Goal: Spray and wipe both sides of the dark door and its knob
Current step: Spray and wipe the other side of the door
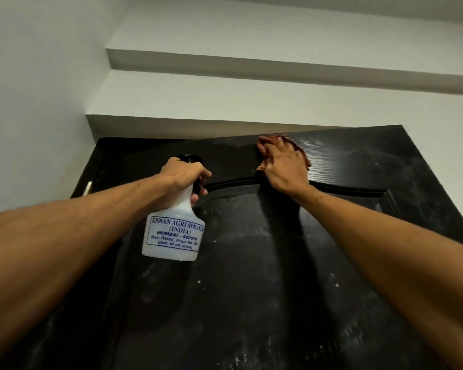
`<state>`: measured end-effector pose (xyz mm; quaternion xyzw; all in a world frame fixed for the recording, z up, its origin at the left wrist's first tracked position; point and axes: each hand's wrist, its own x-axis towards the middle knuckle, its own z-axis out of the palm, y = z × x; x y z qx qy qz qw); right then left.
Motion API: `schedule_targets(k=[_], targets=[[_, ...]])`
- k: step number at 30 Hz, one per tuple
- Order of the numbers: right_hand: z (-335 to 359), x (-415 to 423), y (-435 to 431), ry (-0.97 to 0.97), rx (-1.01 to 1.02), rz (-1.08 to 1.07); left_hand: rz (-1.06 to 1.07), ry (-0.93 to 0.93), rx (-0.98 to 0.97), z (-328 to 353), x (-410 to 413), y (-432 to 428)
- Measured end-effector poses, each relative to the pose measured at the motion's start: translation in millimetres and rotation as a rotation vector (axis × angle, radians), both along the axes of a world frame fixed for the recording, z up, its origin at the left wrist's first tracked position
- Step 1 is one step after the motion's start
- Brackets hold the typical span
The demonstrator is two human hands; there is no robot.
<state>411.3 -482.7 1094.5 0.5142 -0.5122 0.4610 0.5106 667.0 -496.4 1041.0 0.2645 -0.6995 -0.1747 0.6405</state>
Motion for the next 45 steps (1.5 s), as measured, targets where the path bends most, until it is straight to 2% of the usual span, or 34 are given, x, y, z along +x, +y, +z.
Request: schedule_targets(k=[5,7,10,12,18,20,24,25,27,30,32,36,38,39,43,45], targets=[[1.9,10.7,-0.1,0.308,0.224,0.018,-0.017,-0.024,-0.006,8.3,-37.4,16.8],[8.9,-19.1,16.0,0.253,0.156,0.026,-0.050,-0.019,-0.015,10.3,-54.8,24.5],[15.6,-76.9,40.9,-0.002,-0.031,0.054,-0.079,-0.026,-0.018,11.9,-71.0,30.0],[12.0,-92.0,44.5,-0.078,-0.069,0.035,-0.072,-0.043,-0.009,12.9,-78.6,30.5],[0.0,-60.3,30.1,0.263,0.114,0.051,-0.092,-0.026,-0.002,22.7,-97.9,32.6],[7.4,-81.8,41.2,0.213,0.073,0.040,-0.105,-0.037,-0.004,24.0,-103.9,32.4],[11.9,-133.4,55.7,-0.148,-0.132,0.042,-0.116,-0.075,-0.012,22.9,-108.7,30.3],[10.8,-129.4,51.7,-0.160,-0.155,0.036,-0.115,-0.075,-0.016,23.1,-108.9,30.1],[2.5,-115.5,42.6,-0.018,-0.105,0.028,-0.130,-0.077,-0.017,22.1,-121.8,30.9],[-7.1,-100.2,36.7,0.267,0.089,0.029,-0.153,-0.081,-0.020,19.5,-142.6,36.2],[-1.2,-118.3,45.9,0.314,0.111,0.027,-0.173,-0.073,-0.028,19.7,-153.8,42.2],[11.7,-196.7,83.8,0.013,-0.141,0.126,-0.170,-0.089,-0.043,21.2,-176.8,61.2],[16.2,-221.3,95.9,-0.094,-0.170,0.101,-0.149,-0.072,-0.056,22.5,-195.1,69.6],[18.2,-215.3,96.4,-0.069,-0.142,0.088,-0.140,-0.057,-0.060,24.6,-198.4,71.8],[17.3,-206.6,93.4,0.285,0.093,0.049,-0.122,-0.025,-0.060,27.1,-242.9,90.2],[21.6,-217.1,98.4,0.293,0.080,0.052,-0.137,-0.016,-0.049,26.1,-255.6,96.1]])
